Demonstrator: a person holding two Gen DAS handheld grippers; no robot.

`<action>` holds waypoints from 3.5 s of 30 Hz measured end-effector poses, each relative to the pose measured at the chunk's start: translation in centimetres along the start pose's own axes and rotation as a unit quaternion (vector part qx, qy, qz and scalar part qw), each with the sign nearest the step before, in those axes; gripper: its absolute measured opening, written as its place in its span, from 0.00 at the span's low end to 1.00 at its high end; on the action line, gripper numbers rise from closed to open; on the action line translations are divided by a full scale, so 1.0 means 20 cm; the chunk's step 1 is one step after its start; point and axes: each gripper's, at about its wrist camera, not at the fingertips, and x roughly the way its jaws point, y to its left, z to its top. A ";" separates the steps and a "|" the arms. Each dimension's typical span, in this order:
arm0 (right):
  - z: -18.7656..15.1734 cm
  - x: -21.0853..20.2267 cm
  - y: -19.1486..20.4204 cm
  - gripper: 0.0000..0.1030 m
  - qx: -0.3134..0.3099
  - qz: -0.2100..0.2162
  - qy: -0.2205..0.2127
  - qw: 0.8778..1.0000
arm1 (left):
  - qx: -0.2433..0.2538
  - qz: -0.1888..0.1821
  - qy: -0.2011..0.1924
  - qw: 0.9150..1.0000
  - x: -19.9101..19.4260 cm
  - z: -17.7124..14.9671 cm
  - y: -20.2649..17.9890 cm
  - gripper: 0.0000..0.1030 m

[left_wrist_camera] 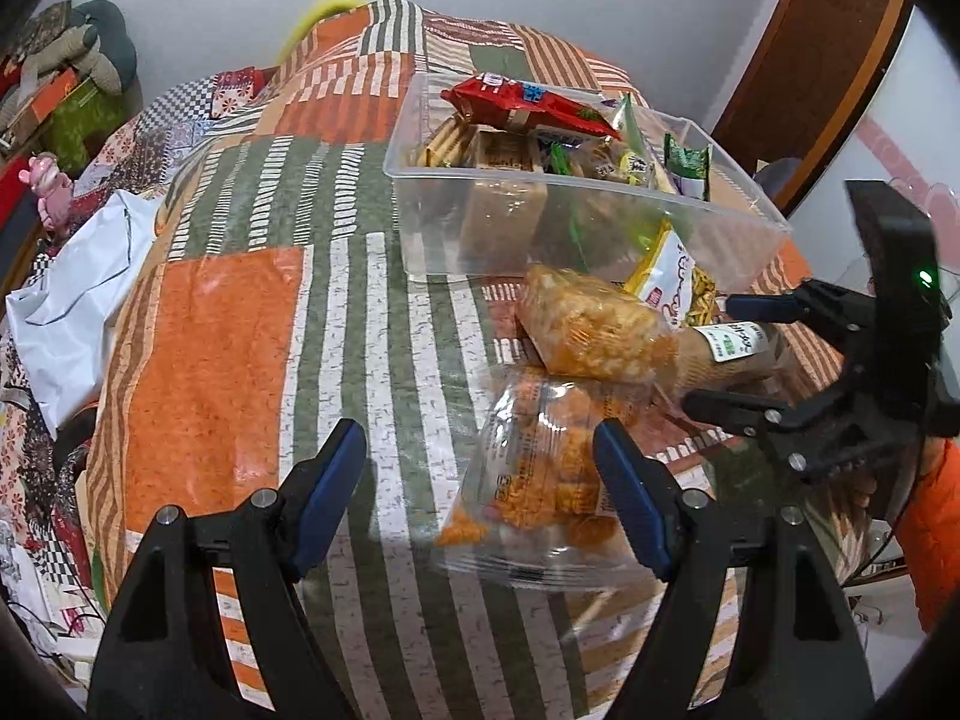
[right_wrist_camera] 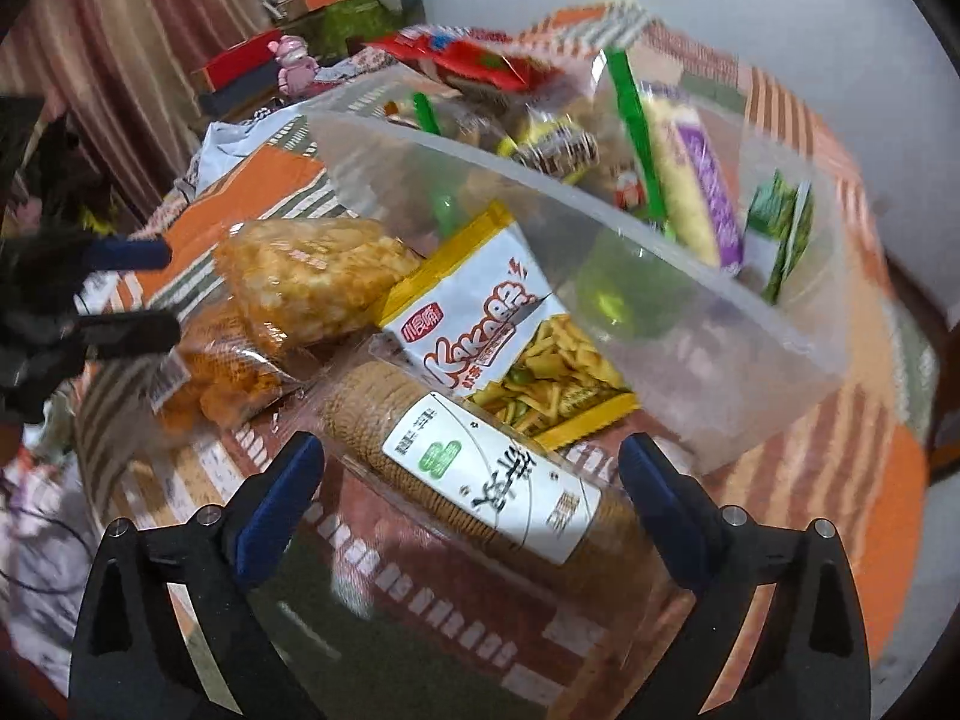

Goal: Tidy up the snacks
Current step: 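Grasp the orange snack bag with the left tool while the right grasps the cracker roll, then lift the orange bag with the left tool while the right carries the cracker roll over the box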

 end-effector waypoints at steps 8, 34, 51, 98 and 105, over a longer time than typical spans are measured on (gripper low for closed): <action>-0.10 -0.09 0.02 0.61 0.006 -0.023 -0.005 1.000 | 0.025 -0.013 0.007 1.000 0.01 0.00 -0.08 0.76; -0.09 -0.06 0.05 0.42 0.087 0.040 -0.029 0.995 | 0.016 -0.009 0.020 1.000 0.22 -0.04 -0.13 0.66; -0.12 -0.15 0.10 0.31 0.106 0.026 -0.070 0.992 | 0.002 0.007 0.000 1.000 0.05 -0.08 -0.06 0.64; -0.04 -0.53 -0.01 0.31 0.136 -0.014 -0.185 0.973 | 0.040 -0.005 -0.083 0.996 -0.25 0.08 -0.18 0.50; 0.02 -0.55 -0.08 0.31 0.154 -0.029 -0.201 0.967 | 0.049 -0.024 -0.114 0.992 -0.26 0.23 -0.28 0.50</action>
